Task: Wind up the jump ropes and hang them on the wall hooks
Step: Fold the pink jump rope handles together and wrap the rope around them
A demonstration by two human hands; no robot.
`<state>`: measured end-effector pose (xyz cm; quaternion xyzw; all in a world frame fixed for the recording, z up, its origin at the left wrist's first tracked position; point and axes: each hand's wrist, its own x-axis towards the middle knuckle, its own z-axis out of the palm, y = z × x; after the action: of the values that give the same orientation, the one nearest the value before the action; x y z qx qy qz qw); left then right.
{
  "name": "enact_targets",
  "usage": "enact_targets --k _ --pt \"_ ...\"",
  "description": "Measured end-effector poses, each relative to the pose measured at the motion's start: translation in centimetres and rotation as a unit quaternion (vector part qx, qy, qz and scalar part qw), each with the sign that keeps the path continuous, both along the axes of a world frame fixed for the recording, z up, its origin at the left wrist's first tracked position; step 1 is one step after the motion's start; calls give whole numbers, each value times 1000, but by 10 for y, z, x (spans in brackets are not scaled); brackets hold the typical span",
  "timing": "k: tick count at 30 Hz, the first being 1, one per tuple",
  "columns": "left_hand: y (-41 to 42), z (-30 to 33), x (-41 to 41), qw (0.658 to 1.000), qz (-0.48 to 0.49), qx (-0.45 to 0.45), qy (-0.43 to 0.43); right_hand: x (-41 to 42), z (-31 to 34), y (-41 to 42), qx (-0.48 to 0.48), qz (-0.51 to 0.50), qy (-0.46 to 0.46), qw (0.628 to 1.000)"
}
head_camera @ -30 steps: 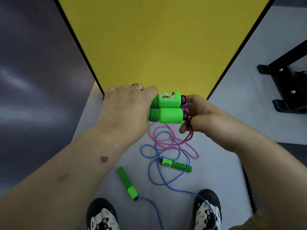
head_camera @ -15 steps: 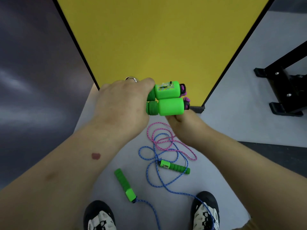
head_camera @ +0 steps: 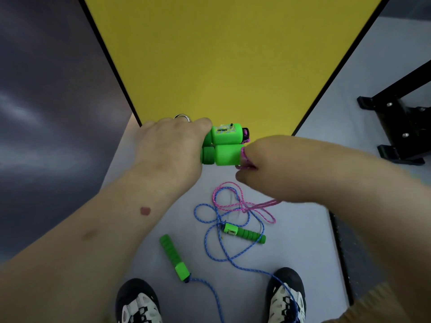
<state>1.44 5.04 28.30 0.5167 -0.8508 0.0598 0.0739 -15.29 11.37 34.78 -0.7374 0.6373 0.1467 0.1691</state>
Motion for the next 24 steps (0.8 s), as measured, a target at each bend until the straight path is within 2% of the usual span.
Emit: enact_targets --k 5,9,10,11,13,15,17,18,20,22,24 --pt "-1 1 0 1000 -1 -6 4 -21 19 -10 5 -66 -58 996" --pt "-2 3 2 1000 4 -16 16 -38 9 -9 68 -95 56 992" --pt "-1 4 2 1000 -1 -19 20 -41 2 -10 70 -102 59 991" --pt "-1 4 1 1000 -7 -21 22 -45 -7 -12 58 -119 20 991" --pt "1 6 0 999 -22 -23 22 -45 -22 -14 29 -162 -161 973" --pt "2 7 -2 999 -38 -30 19 -41 -38 -17 24 -176 -351 919" --pt "1 7 -1 997 -53 -46 15 -38 -52 -19 37 -181 -468 864" --pt "1 7 1 997 -57 -52 12 -37 -56 -20 43 -180 -498 847" --pt "-1 6 2 997 -63 -52 7 -34 -61 -20 53 -175 -516 837" --pt "-2 5 3 997 -63 -48 10 -36 -64 -20 72 -160 -508 843" --pt "-4 4 6 997 -53 -47 10 -38 -63 -19 71 -148 -470 867"
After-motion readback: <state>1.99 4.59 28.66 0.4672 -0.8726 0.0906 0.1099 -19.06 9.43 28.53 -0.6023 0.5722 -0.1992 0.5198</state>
